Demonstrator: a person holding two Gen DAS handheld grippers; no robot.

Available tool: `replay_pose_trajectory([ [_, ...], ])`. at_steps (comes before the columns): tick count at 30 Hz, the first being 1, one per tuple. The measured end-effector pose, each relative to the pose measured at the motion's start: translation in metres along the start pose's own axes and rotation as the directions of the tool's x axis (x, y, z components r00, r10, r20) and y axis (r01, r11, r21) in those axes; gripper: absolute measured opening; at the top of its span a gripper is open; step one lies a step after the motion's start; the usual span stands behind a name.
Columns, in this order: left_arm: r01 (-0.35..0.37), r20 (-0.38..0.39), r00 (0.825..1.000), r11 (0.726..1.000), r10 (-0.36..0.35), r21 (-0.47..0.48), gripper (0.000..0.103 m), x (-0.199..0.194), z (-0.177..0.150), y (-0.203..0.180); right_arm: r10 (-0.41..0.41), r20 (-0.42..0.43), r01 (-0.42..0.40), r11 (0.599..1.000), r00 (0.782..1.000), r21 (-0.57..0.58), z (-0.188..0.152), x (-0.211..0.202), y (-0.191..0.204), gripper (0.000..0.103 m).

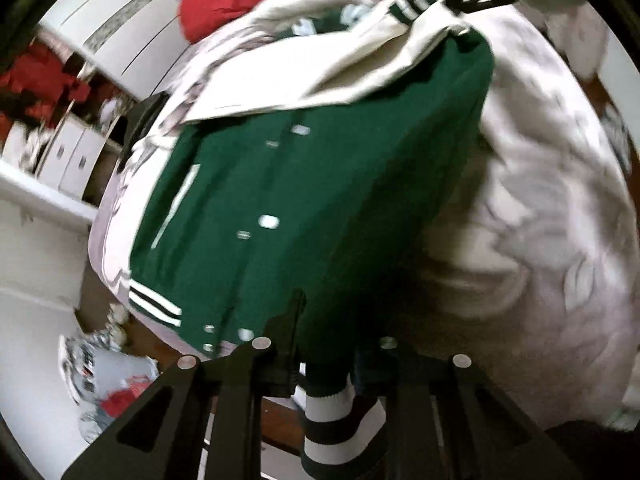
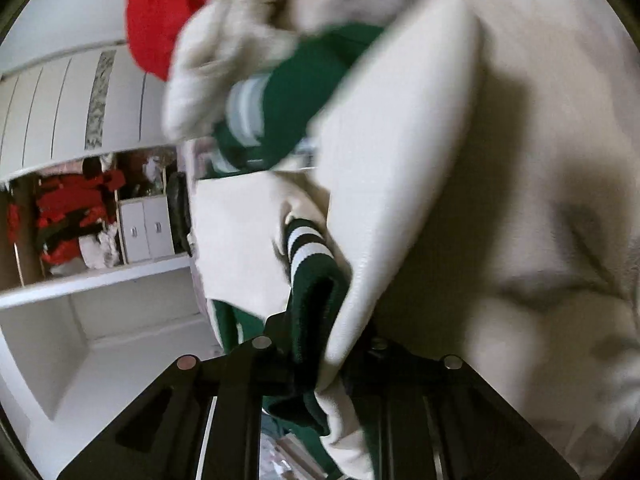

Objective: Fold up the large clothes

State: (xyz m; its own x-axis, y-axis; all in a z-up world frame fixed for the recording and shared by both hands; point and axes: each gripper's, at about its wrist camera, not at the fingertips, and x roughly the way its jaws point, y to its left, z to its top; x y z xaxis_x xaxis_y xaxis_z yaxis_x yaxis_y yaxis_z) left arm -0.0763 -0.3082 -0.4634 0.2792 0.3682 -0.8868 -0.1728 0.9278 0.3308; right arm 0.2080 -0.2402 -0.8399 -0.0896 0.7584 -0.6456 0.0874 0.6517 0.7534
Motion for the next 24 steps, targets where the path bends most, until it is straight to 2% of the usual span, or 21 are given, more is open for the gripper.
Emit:
replay_pose_trajectory([
  [3,0.044,0.000,0.999,0.993,-0.044,-0.109,0.015,-0.007,0.013,0.060,-0.061,0.016,0.061,0.997,0.998,-0.045,0.006,-0.002,0.077,0.016],
  [5,0.073,0.001,0.997,0.980,-0.074,-0.183,0.015,-0.007,0.019,0.105,-0.132,0.012,0.133,0.989,0.991,-0.071,0.013,0.011,0.134,0.016],
  [8,0.111,-0.002,0.993,0.951,-0.117,-0.288,0.015,0.005,0.024,0.174,-0.254,0.019,0.254,0.956,0.967,-0.146,0.027,0.053,0.216,0.016],
  [10,0.126,-0.002,0.991,0.932,-0.135,-0.338,0.015,0.022,0.025,0.215,-0.306,0.011,0.304,0.938,0.952,-0.164,0.036,0.089,0.259,0.016],
  [13,0.159,-0.021,0.983,0.897,-0.184,-0.412,0.015,0.069,0.023,0.272,-0.402,0.009,0.396,0.897,0.915,-0.195,0.047,0.154,0.309,0.016],
  [16,0.214,-0.062,0.957,0.831,-0.284,-0.513,0.015,0.136,0.012,0.323,-0.505,0.004,0.493,0.841,0.863,-0.221,0.059,0.233,0.340,0.016],
  [17,0.230,-0.076,0.943,0.802,-0.323,-0.551,0.015,0.165,0.005,0.339,-0.538,0.000,0.524,0.822,0.843,-0.223,0.059,0.262,0.345,0.016],
  [18,0.246,-0.083,0.932,0.785,-0.352,-0.569,0.015,0.181,0.001,0.350,-0.564,-0.002,0.549,0.805,0.826,-0.225,0.059,0.282,0.348,0.016],
  [19,0.278,-0.095,0.909,0.759,-0.406,-0.589,0.015,0.207,-0.005,0.361,-0.590,-0.001,0.575,0.788,0.808,-0.221,0.060,0.304,0.349,0.016],
  [20,0.322,-0.099,0.873,0.717,-0.478,-0.618,0.016,0.232,-0.011,0.371,-0.618,-0.005,0.602,0.766,0.786,-0.225,0.062,0.325,0.347,0.016],
  [21,0.356,-0.093,0.846,0.687,-0.524,-0.634,0.020,0.243,-0.015,0.376,-0.650,-0.011,0.630,0.741,0.760,-0.233,0.064,0.343,0.340,0.017],
  [22,0.401,-0.075,0.808,0.639,-0.584,-0.656,0.021,0.256,-0.021,0.384,-0.669,-0.019,0.648,0.727,0.743,-0.228,0.066,0.358,0.337,0.024],
  [23,0.445,-0.037,0.769,0.576,-0.638,-0.685,0.022,0.261,-0.027,0.392,-0.672,-0.033,0.651,0.727,0.740,-0.220,0.068,0.370,0.334,0.041],
  [24,0.478,-0.002,0.735,0.521,-0.678,-0.707,0.025,0.262,-0.033,0.398,-0.666,-0.047,0.643,0.733,0.744,-0.222,0.069,0.375,0.334,0.050],
])
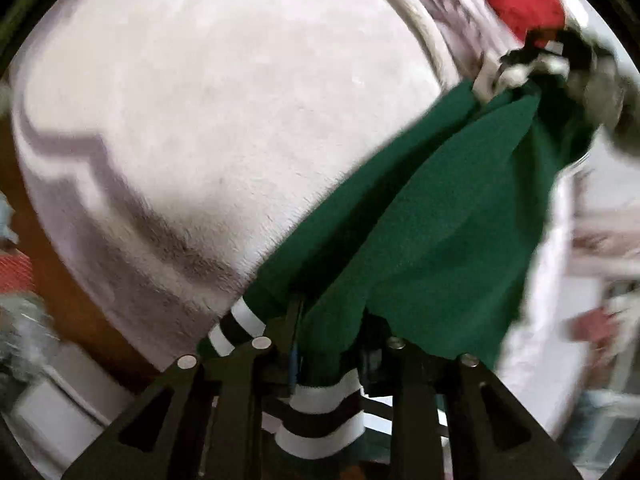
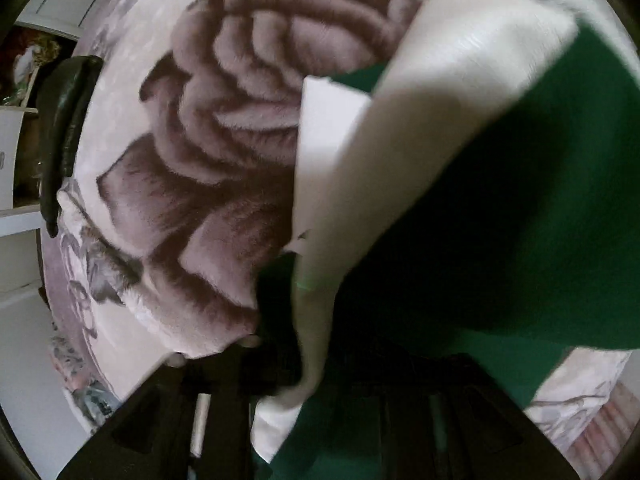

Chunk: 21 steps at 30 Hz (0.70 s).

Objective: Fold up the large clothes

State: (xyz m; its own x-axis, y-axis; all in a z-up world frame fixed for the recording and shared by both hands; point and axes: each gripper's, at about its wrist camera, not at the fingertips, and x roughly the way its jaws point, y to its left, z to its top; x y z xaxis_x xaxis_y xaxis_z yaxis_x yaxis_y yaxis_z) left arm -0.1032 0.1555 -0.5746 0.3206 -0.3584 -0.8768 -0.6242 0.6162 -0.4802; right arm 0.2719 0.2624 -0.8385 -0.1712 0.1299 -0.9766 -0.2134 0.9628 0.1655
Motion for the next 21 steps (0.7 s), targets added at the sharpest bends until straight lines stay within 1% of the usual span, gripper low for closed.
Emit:
replay_pose_trajectory([
  [1,0.060,-0.012,0.998,0.998,-0.060,-0.033,0.028,-0.005,-0.003,0.010,0.029,-0.008,-0.029,1.000,1.000,-0.009,0.000,0.000,0.003,0.061],
  [2,0.057,-0.013,0.998,0.996,-0.058,-0.068,0.045,-0.012,-0.008,0.019,0.074,-0.013,-0.074,0.997,0.997,-0.031,-0.004,-0.004,0.004,0.063],
  [3,0.034,-0.004,0.999,0.995,-0.035,-0.092,0.061,-0.019,-0.012,0.026,0.116,-0.024,-0.117,0.992,0.993,-0.052,-0.010,-0.011,0.002,0.063],
  [4,0.032,0.013,0.999,0.993,-0.031,-0.113,0.061,-0.026,-0.017,0.032,0.175,-0.046,-0.178,0.982,0.983,-0.067,-0.018,-0.017,-0.002,0.063],
  [5,0.045,0.025,0.999,0.990,-0.042,-0.136,0.061,-0.031,-0.022,0.038,0.262,-0.071,-0.266,0.962,0.962,-0.064,-0.031,-0.026,-0.012,0.063],
  [6,0.069,0.029,0.997,0.985,-0.066,-0.158,0.061,-0.034,-0.027,0.042,0.340,-0.087,-0.345,0.937,0.936,-0.050,-0.048,-0.034,-0.024,0.063],
  [7,0.103,0.029,0.995,0.979,-0.099,-0.178,0.061,-0.037,-0.032,0.044,0.373,-0.095,-0.379,0.924,0.923,-0.045,-0.063,-0.040,-0.033,0.063],
  [8,0.130,0.030,0.991,0.974,-0.127,-0.185,0.061,-0.038,-0.033,0.043,0.393,-0.098,-0.399,0.915,0.914,-0.051,-0.085,-0.046,-0.048,0.064],
  [9,0.157,0.027,0.988,0.971,-0.154,-0.178,0.061,-0.037,-0.034,0.040,0.402,-0.091,-0.408,0.911,0.911,-0.062,-0.106,-0.050,-0.062,0.064],
  [10,0.152,0.009,0.988,0.975,-0.152,-0.160,0.061,-0.031,-0.036,0.034,0.391,-0.081,-0.396,0.915,0.917,-0.077,-0.136,-0.052,-0.082,0.064],
  [11,0.109,-0.010,0.994,0.986,-0.111,-0.129,0.061,-0.023,-0.037,0.026,0.369,-0.074,-0.375,0.924,0.926,-0.078,-0.158,-0.048,-0.096,0.065],
  [12,0.063,-0.014,0.998,0.993,-0.065,-0.097,0.061,-0.017,-0.033,0.018,0.349,-0.068,-0.353,0.934,0.935,-0.060,-0.181,-0.041,-0.113,0.065],
  [13,0.033,-0.008,0.999,0.997,-0.034,-0.070,0.061,-0.012,-0.033,0.013,0.329,-0.078,-0.332,0.943,0.941,-0.025,-0.207,-0.029,-0.133,0.065],
  [14,0.006,0.014,1.000,0.999,-0.006,-0.035,0.058,-0.007,-0.034,0.006,0.322,-0.119,-0.321,0.947,0.939,0.024,-0.237,-0.009,-0.153,0.065],
  [15,-0.038,0.044,0.998,0.999,0.038,-0.005,0.045,-0.006,-0.035,0.000,0.337,-0.165,-0.329,0.941,0.927,0.077,-0.264,0.012,-0.169,0.065],
  [16,-0.066,0.072,0.995,0.998,0.065,0.020,0.031,-0.006,-0.037,-0.006,0.361,-0.215,-0.337,0.931,0.907,0.142,-0.294,0.036,-0.185,0.065],
  [17,-0.080,0.085,0.993,0.996,0.077,0.035,0.021,-0.006,-0.038,-0.010,0.378,-0.243,-0.339,0.922,0.893,0.187,-0.310,0.052,-0.193,0.065],
  [19,-0.094,0.102,0.991,0.995,0.091,0.019,0.018,-0.009,-0.040,-0.013,0.454,-0.285,-0.377,0.881,0.844,0.288,-0.352,0.089,-0.209,0.065],
  [20,-0.095,0.114,0.989,0.995,0.093,0.017,0.016,-0.012,-0.043,-0.016,0.493,-0.293,-0.398,0.857,0.819,0.327,-0.369,0.105,-0.213,0.065],
  [21,-0.101,0.120,0.988,0.995,0.098,0.022,0.016,-0.013,-0.046,-0.018,0.530,-0.283,-0.424,0.831,0.799,0.359,-0.380,0.115,-0.214,0.065],
])
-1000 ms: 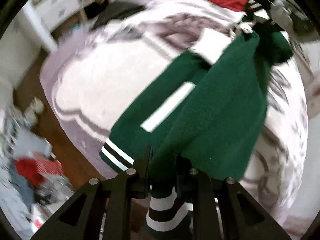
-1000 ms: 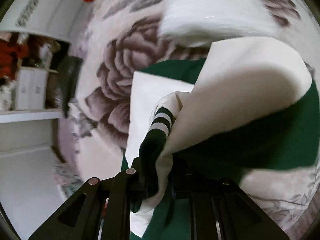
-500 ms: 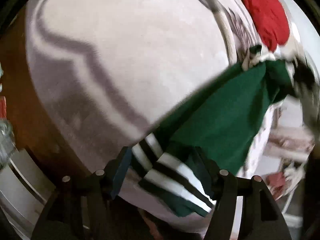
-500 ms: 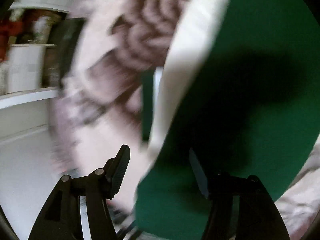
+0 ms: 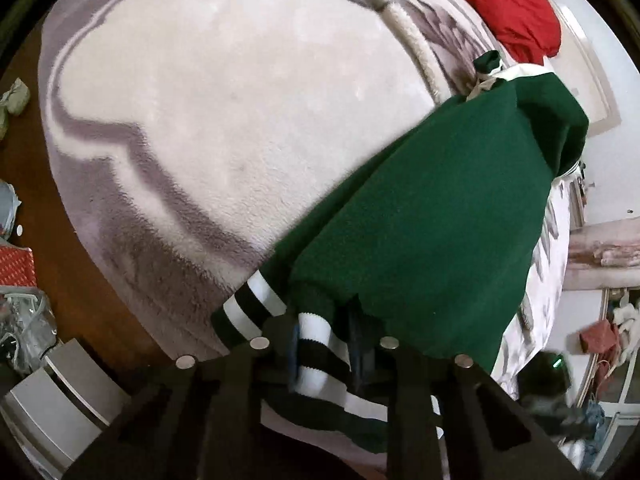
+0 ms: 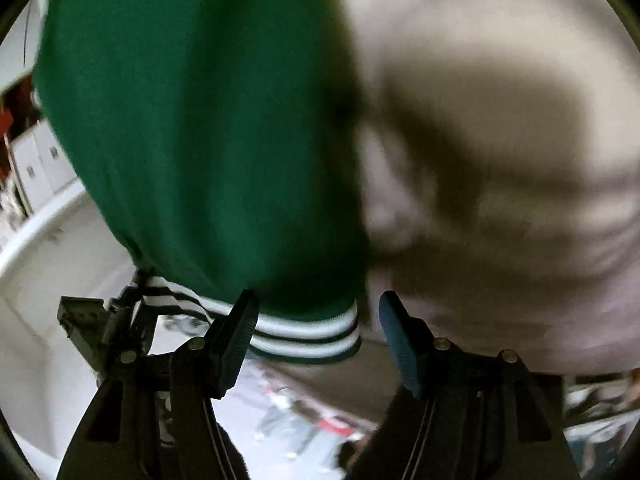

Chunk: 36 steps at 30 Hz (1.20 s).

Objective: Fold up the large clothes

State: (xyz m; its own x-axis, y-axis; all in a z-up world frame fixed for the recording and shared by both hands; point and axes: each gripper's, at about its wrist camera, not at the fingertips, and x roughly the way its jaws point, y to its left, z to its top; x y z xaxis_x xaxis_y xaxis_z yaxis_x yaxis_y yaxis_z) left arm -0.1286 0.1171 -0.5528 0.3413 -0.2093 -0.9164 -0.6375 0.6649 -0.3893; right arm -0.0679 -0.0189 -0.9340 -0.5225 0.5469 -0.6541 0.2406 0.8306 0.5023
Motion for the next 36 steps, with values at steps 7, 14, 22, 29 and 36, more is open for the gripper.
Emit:
replay_pose_trajectory([
  [7,0.026,-0.011,1.000,0.999,-0.025,0.024,0.014,-0.013,0.010,-0.001,0.025,0.083,-0.023,0.999,0.996,-0.031,-0.052,0.022,-0.006,0.005],
  [14,0.139,-0.159,0.976,0.989,-0.146,-0.057,0.019,0.024,0.034,0.036,0.027,0.069,-0.025,0.999,0.997,-0.033,-0.048,0.041,-0.006,0.010],
  [22,0.309,-0.240,0.926,0.950,-0.292,0.036,0.072,0.015,0.061,0.040,0.085,0.201,-0.075,0.995,0.976,-0.059,-0.035,0.001,-0.027,0.065],
  [29,0.332,-0.265,0.924,0.922,-0.275,0.201,0.060,0.072,0.077,0.004,0.246,0.239,-0.232,0.969,0.939,-0.084,0.012,0.026,-0.016,0.072],
  [36,0.387,-0.221,0.916,0.886,-0.336,0.257,0.012,0.015,0.062,0.003,0.247,0.324,-0.229,0.969,0.913,-0.093,-0.029,0.023,-0.002,0.016],
])
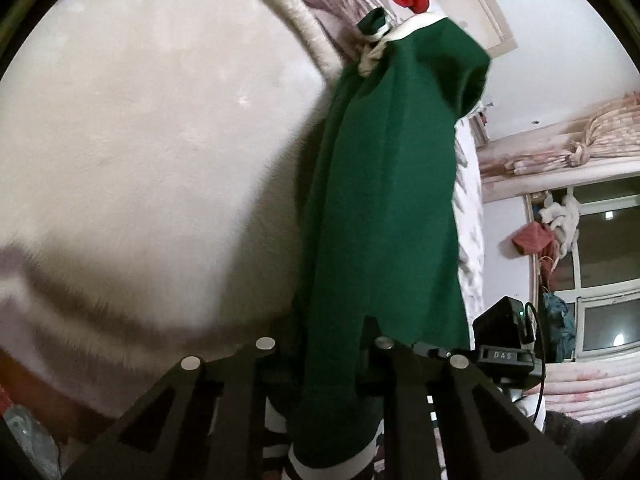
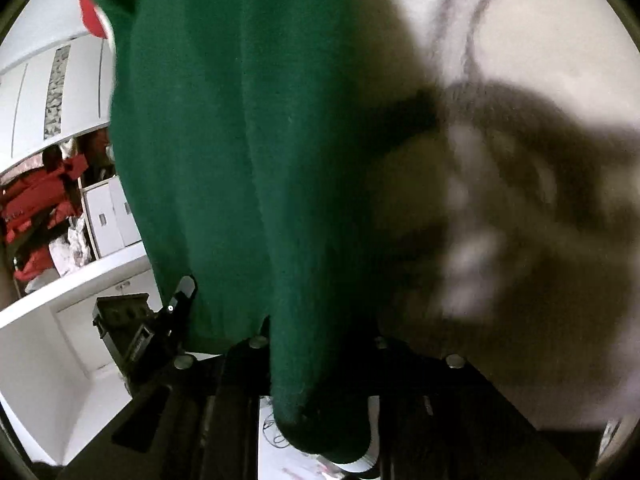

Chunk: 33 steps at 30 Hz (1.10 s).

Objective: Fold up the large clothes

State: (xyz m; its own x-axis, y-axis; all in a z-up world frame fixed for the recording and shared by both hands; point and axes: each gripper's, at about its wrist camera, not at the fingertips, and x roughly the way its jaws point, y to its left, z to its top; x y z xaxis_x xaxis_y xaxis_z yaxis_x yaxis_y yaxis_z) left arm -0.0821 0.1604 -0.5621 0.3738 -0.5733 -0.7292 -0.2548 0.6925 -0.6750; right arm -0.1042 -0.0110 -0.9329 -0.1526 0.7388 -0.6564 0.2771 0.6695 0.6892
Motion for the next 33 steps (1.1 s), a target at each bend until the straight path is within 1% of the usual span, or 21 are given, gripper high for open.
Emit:
replay_pose_trajectory([
  [2,-0.002,-0.010,1.000,1.000,0.002,-0.005,0.012,-0.014,-0.015,0.001,-0.026,-0.018,0.026,1.000,0.999,-0.015,-0.020,-0.018,0.007,0.016],
  [4,-0.012,-0.042,0.999,1.000,0.011,-0.027,0.012,-0.024,-0.033,0.010,-0.025,-0.039,0.025,1.000,0.999,0.001,-0.044,-0.030,0.007,0.016],
  [7,-0.027,-0.101,0.995,0.997,0.021,-0.067,0.013,-0.018,-0.049,0.025,-0.046,-0.092,0.049,0.998,0.995,0.028,-0.091,-0.034,-0.003,0.016],
  [8,-0.040,-0.139,0.990,0.994,0.026,-0.099,0.020,-0.012,-0.049,0.033,-0.055,-0.120,0.062,0.997,0.991,0.050,-0.101,-0.030,-0.010,0.017],
  [9,-0.053,-0.162,0.986,0.991,0.033,-0.121,0.021,-0.011,-0.046,0.036,-0.078,-0.139,0.087,0.995,0.987,0.057,-0.104,-0.024,-0.016,0.021],
  [10,-0.066,-0.184,0.982,0.986,0.038,-0.152,0.022,-0.010,-0.041,0.040,-0.117,-0.152,0.128,0.990,0.981,0.063,-0.106,-0.022,-0.019,0.029],
  [11,-0.077,-0.184,0.982,0.984,0.046,-0.161,0.024,-0.015,-0.037,0.041,-0.149,-0.169,0.164,0.983,0.974,0.080,-0.101,-0.028,-0.026,0.035],
  [13,-0.085,-0.155,0.986,0.984,0.061,-0.157,0.034,-0.032,-0.031,0.037,-0.187,-0.180,0.207,0.974,0.966,0.097,-0.090,-0.041,-0.027,0.041],
  [14,-0.092,-0.130,0.989,0.984,0.072,-0.151,0.048,-0.042,-0.024,0.032,-0.200,-0.143,0.215,0.972,0.969,0.096,-0.083,-0.058,-0.025,0.050],
  [15,-0.097,-0.112,0.991,0.983,0.079,-0.158,0.055,-0.050,-0.020,0.029,-0.208,-0.104,0.217,0.972,0.973,0.091,-0.076,-0.076,-0.020,0.052],
  [17,-0.106,-0.059,0.993,0.985,0.099,-0.136,0.056,-0.060,-0.003,0.018,-0.236,-0.016,0.236,0.969,0.972,0.071,-0.060,-0.112,-0.009,0.054],
  [19,-0.109,-0.032,0.994,0.989,0.106,-0.096,0.056,-0.056,0.016,0.004,-0.233,0.087,0.230,0.972,0.969,0.041,-0.031,-0.147,0.012,0.054],
  [21,-0.097,0.002,0.995,0.995,0.097,-0.037,0.056,-0.038,0.035,-0.014,-0.186,0.141,0.186,0.983,0.972,0.013,0.005,-0.161,0.038,0.054],
  [23,-0.088,0.029,0.996,0.996,0.088,0.010,0.056,-0.010,0.051,-0.037,-0.121,0.196,0.133,0.990,0.973,-0.054,0.055,-0.170,0.071,0.054],
  [25,-0.073,0.067,0.995,0.996,0.069,0.058,0.056,0.019,0.071,-0.054,-0.095,0.268,0.129,0.985,0.959,-0.112,0.102,-0.172,0.106,0.054],
  [26,-0.070,0.069,0.996,0.994,0.065,0.082,0.056,0.040,0.084,-0.067,-0.086,0.309,0.130,0.983,0.947,-0.126,0.135,-0.167,0.130,0.054],
  [28,-0.053,0.069,0.997,0.993,0.046,0.106,0.056,0.070,0.104,-0.077,-0.081,0.354,0.125,0.987,0.932,-0.102,0.189,-0.157,0.161,0.054],
  [30,-0.025,0.068,0.998,0.994,0.018,0.107,0.056,0.095,0.121,-0.080,-0.087,0.372,0.107,0.994,0.924,-0.034,0.252,-0.144,0.175,0.054],
  [31,-0.030,0.066,0.998,0.994,0.023,0.108,0.056,0.111,0.139,-0.085,-0.101,0.379,0.107,0.994,0.920,0.004,0.281,-0.142,0.175,0.054],
  [32,-0.035,0.064,0.998,0.993,0.028,0.115,0.056,0.117,0.150,-0.087,-0.118,0.361,0.116,0.993,0.925,0.028,0.309,-0.135,0.178,0.054],
  [33,-0.048,0.055,0.998,0.992,0.042,0.115,0.056,0.133,0.164,-0.089,-0.141,0.350,0.136,0.990,0.926,0.038,0.325,-0.126,0.183,0.054],
])
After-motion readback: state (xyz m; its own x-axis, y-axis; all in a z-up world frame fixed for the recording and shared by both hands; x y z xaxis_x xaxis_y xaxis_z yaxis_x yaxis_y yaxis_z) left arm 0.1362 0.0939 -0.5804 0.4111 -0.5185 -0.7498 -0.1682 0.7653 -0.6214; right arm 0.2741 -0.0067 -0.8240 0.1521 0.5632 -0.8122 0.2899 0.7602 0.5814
